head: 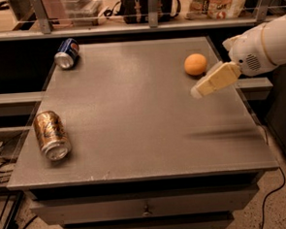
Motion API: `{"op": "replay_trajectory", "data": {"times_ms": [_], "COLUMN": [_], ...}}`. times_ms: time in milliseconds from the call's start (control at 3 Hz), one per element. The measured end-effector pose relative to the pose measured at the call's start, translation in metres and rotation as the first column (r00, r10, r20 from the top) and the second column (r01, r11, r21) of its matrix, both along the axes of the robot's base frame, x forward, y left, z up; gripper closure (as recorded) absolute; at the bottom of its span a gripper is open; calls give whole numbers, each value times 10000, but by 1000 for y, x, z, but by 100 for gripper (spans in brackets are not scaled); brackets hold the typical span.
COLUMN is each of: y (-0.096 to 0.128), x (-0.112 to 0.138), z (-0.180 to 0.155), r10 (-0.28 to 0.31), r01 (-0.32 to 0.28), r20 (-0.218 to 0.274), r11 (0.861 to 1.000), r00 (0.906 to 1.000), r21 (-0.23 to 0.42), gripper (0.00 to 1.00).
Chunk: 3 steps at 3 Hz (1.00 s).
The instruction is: Move orange near orange can
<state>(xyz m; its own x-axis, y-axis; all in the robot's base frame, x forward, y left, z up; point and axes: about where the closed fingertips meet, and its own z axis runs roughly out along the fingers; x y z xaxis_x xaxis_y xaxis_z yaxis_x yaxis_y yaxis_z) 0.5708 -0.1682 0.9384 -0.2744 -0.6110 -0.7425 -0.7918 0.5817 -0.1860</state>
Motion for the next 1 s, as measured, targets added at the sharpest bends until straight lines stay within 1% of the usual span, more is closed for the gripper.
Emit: {"op": "replay_trajectory", "data": {"times_ms": [333, 667, 1000], "y": [8, 9, 3], "x": [41, 79, 113], "z": [-24, -44, -61], "r10": [-267, -692, -1155], "r01": [268, 693, 1163], "r20": [-22, -39, -140], "r11": [9982, 9946, 9878], "r00": [9996, 9976, 9932], "r21": [529, 769, 1034], "gripper": [0, 0, 0]}}
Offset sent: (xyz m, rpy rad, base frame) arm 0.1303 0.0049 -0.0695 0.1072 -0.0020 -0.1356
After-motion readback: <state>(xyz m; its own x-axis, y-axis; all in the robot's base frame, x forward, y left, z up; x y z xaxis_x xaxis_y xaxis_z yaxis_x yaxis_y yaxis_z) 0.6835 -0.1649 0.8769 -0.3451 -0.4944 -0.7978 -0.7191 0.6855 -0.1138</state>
